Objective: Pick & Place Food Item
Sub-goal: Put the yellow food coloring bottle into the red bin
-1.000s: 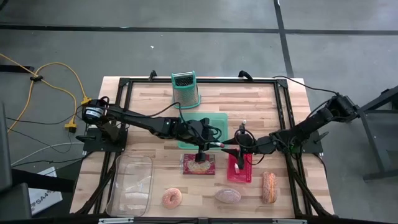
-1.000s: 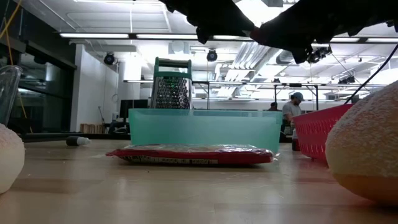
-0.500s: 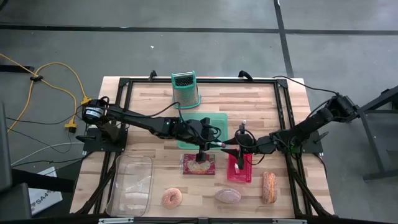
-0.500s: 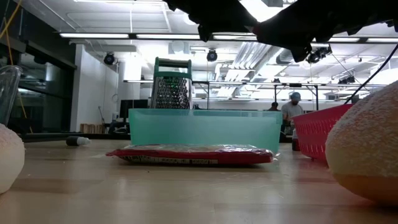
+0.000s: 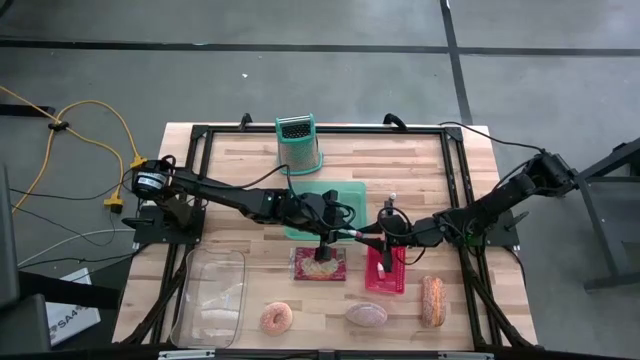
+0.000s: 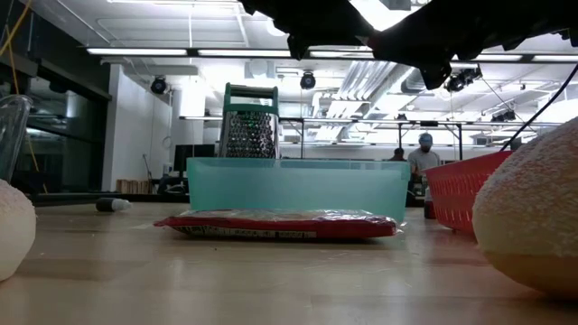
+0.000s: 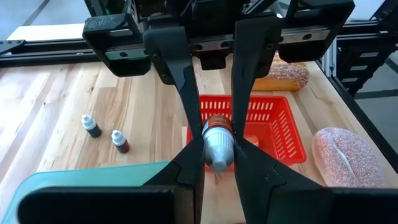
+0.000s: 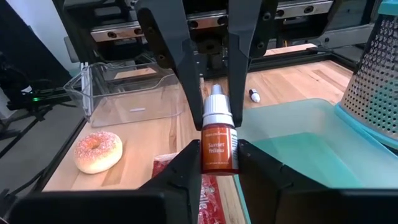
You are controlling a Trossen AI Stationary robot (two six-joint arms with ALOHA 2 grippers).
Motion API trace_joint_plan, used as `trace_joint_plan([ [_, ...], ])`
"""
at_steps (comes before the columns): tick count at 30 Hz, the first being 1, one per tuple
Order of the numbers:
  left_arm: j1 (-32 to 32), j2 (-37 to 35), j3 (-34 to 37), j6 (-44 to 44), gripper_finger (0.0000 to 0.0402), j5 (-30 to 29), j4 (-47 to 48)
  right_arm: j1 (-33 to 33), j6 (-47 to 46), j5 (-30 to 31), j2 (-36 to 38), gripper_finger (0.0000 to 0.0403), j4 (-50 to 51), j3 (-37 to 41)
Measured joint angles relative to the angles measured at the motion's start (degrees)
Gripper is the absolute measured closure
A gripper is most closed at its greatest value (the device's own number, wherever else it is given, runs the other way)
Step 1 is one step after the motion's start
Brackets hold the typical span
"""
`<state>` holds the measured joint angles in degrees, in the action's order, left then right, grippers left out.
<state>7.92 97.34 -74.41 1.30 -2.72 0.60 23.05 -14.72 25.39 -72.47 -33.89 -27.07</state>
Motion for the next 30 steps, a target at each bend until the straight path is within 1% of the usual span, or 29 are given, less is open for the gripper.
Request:
trace_joint_plan([
  [5,-0.02,0.0,0.0,0.04,0.0337,1.19,-0.01,0.02,0.0,-0.44,0.0,0.0327,-0.02,0.02],
  [10,-0.02,0.0,0.0,0.04,0.0326,1.46,-0.02,0.02,0.0,-0.45,0.0,0.0328,-0.02,0.02],
  [21,-0.02,0.0,0.0,-0.28,0.0317,1.61,0.04,0.02,0.0,-0.49,0.0,0.0331,-0.02,0.02],
  [23,-0.02,0.0,0.0,-0.43,0.0304,1.88,0.22,0.04,0.04,-0.66,0.0,0.0331,0.02,0.02],
  [30,-0.02,0.0,0.0,-0.46,0.0233,1.84,0.24,0.04,0.04,-0.66,-0.02,0.0332,0.02,0.02],
])
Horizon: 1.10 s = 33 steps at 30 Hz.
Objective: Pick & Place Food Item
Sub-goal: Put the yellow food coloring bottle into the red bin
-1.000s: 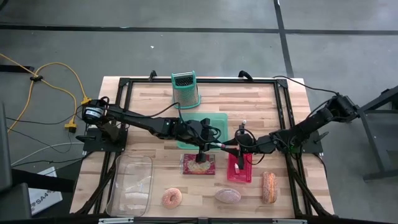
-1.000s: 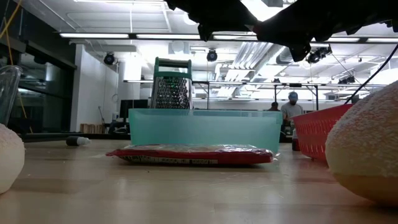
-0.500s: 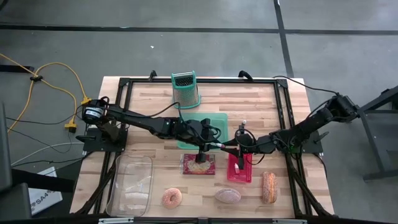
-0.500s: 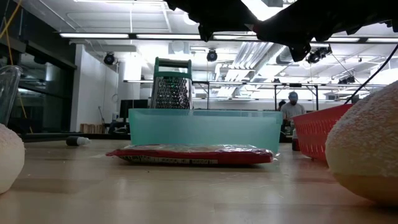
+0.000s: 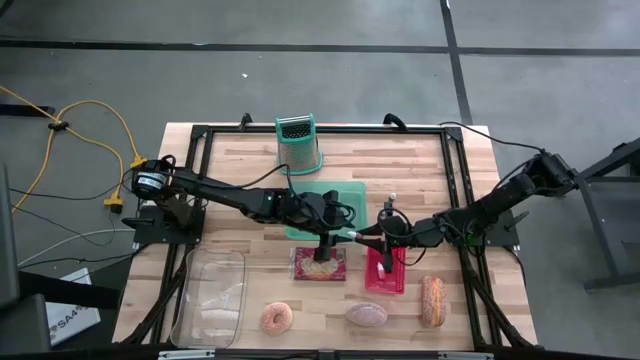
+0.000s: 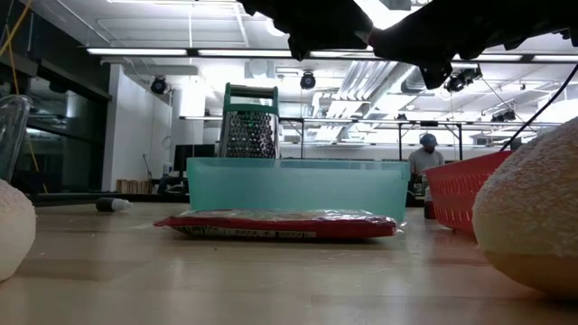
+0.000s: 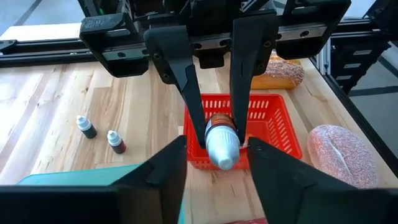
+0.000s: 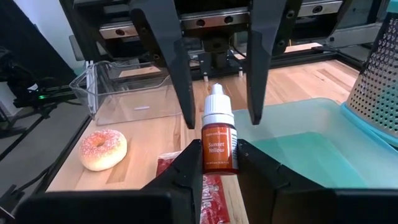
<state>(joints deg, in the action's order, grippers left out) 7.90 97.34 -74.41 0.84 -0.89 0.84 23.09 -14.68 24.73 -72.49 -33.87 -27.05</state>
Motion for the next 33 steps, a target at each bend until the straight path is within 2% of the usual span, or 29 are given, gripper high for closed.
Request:
trace_joint_plan([
  [3,0.0,0.0,0.0,0.0,0.0219,-0.06,-0.02,0.0,-0.02,0.02,0.0,0.0332,0.21,0.0],
  [11,0.0,0.0,0.0,-0.02,0.0216,-0.13,-0.02,1.7,-1.63,0.23,0.67,0.0332,4.98,0.0],
  [17,0.0,-0.02,0.0,-0.02,0.0216,-0.15,-0.02,5.37,-11.82,0.83,3.75,0.0332,15.51,0.0],
  [25,0.0,-0.02,0.0,-0.04,0.0216,-0.32,0.0,10.77,-28.25,0.16,4.11,0.0332,29.26,0.0],
  [33,0.0,-0.02,0.0,-0.04,0.0216,-0.31,0.0,15.33,-39.99,-0.75,4.13,0.0332,35.27,0.0],
])
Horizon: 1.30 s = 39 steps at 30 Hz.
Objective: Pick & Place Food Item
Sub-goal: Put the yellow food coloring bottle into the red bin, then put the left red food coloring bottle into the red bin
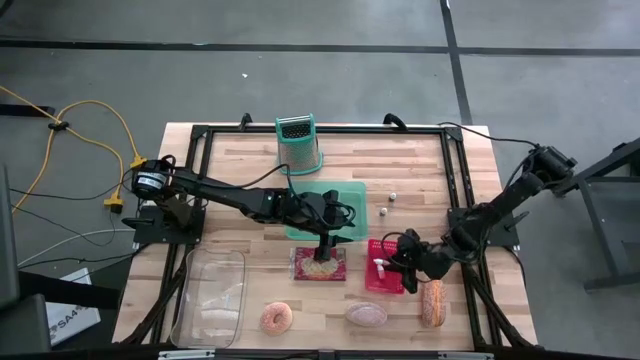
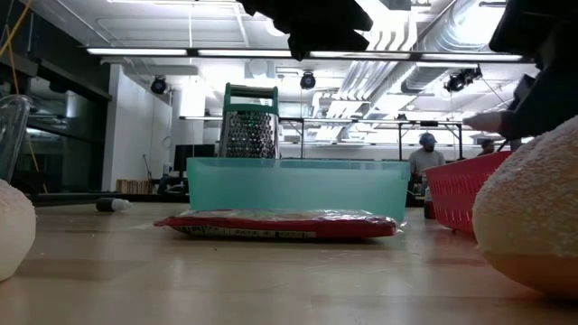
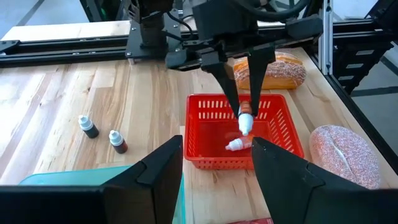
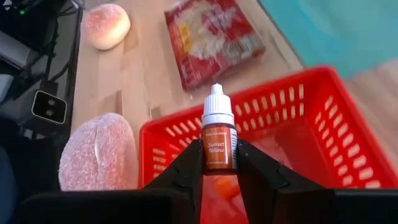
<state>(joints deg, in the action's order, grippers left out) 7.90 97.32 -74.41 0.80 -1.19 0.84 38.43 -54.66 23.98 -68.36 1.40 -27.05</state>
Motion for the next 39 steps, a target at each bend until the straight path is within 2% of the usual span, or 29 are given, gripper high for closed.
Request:
trace_joint_plan([
  [11,0.0,0.0,0.0,0.0,0.0216,0.03,0.0,0.58,-4.06,-0.52,-0.87,0.0332,1.76,0.0],
  [27,0.0,0.0,0.0,0.02,0.0216,0.23,0.13,0.53,-5.59,-1.1,-7.37,0.0332,-1.37,0.0],
  [39,0.0,0.0,0.0,0.02,0.0216,0.2,0.37,0.53,-5.11,-0.13,-7.41,0.0293,-2.33,0.0],
])
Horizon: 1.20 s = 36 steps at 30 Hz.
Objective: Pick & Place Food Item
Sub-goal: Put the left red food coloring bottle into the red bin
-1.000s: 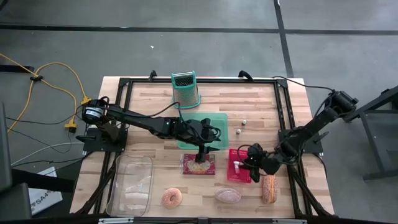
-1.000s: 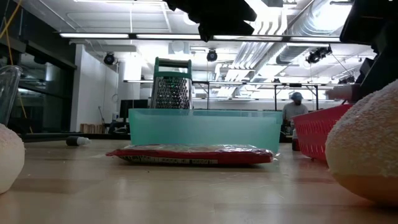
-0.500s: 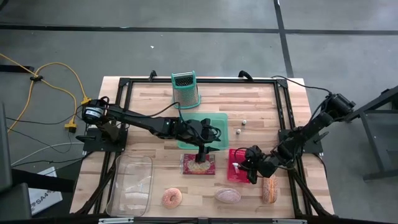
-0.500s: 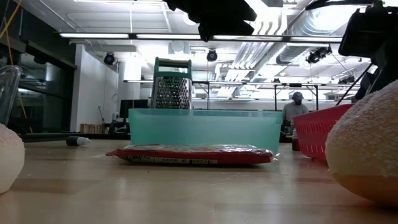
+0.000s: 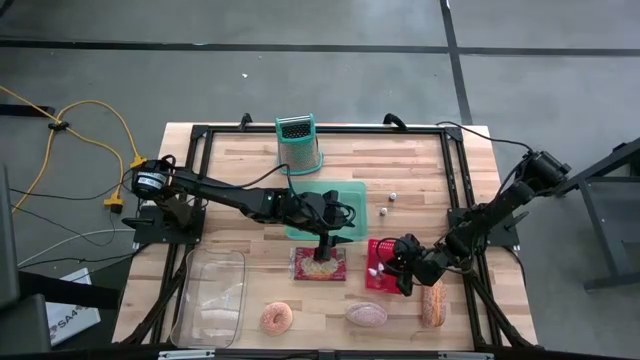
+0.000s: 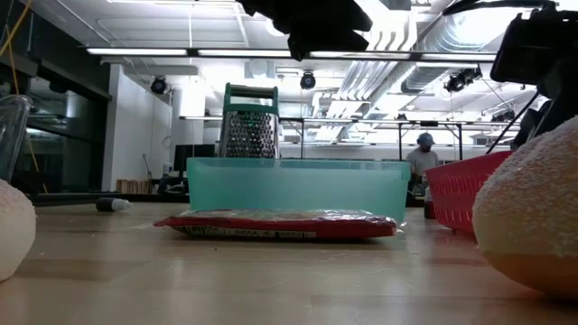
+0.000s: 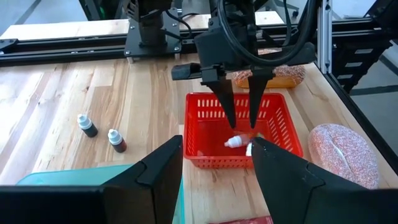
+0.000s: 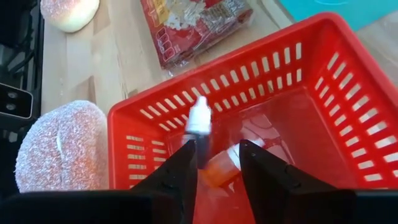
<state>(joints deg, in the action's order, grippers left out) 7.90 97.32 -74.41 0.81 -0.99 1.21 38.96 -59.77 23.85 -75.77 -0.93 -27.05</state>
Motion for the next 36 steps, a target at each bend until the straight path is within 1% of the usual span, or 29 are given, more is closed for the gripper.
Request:
trace_joint_plan([
  [14,0.0,0.0,0.0,0.0,0.0216,-0.04,0.07,0.0,0.12,0.83,0.01,0.0288,-0.2,0.0],
  [17,0.0,0.0,0.0,0.0,0.0216,-0.04,0.07,-0.07,2.39,1.76,1.16,0.0288,-0.32,0.0],
  [21,0.0,0.0,0.0,0.0,0.0216,-0.12,0.09,-1.73,7.28,1.74,4.69,0.0288,-1.41,0.0],
  [30,0.25,0.0,0.0,0.0,0.0216,-0.24,0.09,-7.05,21.62,1.8,16.75,0.0289,-1.48,0.0],
  [36,0.52,0.0,0.0,0.0,0.0216,-0.22,0.22,-8.81,26.78,1.79,21.76,0.0289,-1.39,0.0],
])
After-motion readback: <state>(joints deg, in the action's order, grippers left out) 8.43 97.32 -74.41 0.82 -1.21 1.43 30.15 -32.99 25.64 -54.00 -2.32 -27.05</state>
